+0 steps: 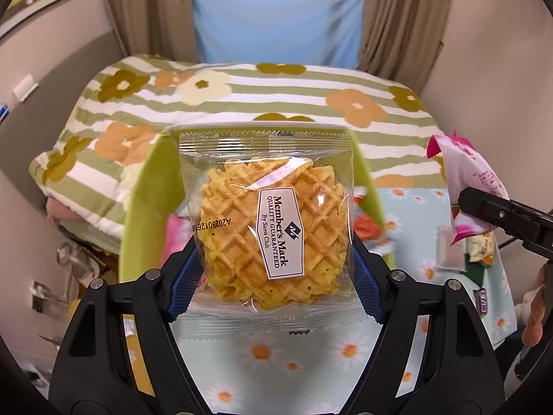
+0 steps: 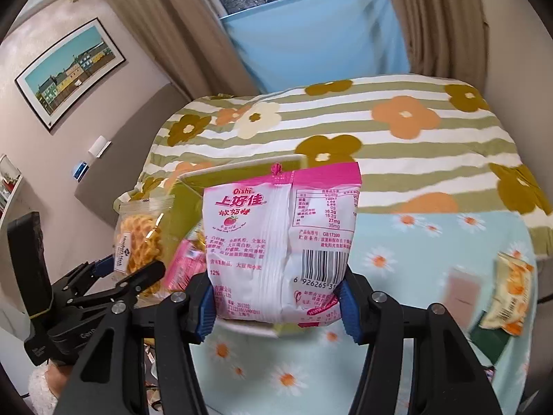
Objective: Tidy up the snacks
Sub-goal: 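Carry both packs over the box and release them inside with both tools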
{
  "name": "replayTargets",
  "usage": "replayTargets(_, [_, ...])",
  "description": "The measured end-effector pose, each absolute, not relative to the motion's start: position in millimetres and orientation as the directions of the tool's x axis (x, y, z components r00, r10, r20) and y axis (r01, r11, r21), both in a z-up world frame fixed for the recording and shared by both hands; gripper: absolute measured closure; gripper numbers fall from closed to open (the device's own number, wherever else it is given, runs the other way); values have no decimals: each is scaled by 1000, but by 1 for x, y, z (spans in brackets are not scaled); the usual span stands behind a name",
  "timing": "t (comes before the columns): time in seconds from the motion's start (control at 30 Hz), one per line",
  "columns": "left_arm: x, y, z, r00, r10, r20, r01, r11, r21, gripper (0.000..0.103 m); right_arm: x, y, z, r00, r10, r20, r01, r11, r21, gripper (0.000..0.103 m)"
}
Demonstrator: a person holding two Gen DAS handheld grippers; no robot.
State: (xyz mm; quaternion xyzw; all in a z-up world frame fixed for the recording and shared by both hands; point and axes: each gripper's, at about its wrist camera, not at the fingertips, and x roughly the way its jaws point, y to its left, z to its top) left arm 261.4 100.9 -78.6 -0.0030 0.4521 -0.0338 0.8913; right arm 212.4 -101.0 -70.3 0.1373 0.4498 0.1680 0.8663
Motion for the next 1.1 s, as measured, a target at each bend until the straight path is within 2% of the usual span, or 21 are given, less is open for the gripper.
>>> replayTargets(0.4, [342,178,-140,464,-46,-885,63,998,-18,28,272,-3,-100,472,393,-789,-141,917,372,49])
replayTargets(0.5, [360,183,-153,439,-60,-896,75,997,-30,22,282,11,-106,458,373,-807,-126,926,356,49])
replayTargets(0.6, [372,188,-163,421,-104,-901,89,993,-73,2,289,18,-114,441,355,-824,-108,933,344,49])
replayTargets(0.63, [373,191,-164,424,-109,-899,88,993,-79,1,292,20,-116,435,349,-830,-101,935,340,49])
replayTargets(1.0, [349,208,-172,409,-81,-909,75,996,-55,1,306,44,-124,405,323,-855,-135,946,294,49])
replayTargets(1.07, [343,209,-169,418,-73,-906,68,996,-50,1,309,51,-124,406,320,-856,-155,947,281,46])
replayTargets(1.1, [341,210,-168,421,-67,-905,62,997,-44,1,309,53,-124,410,315,-856,-158,949,274,39])
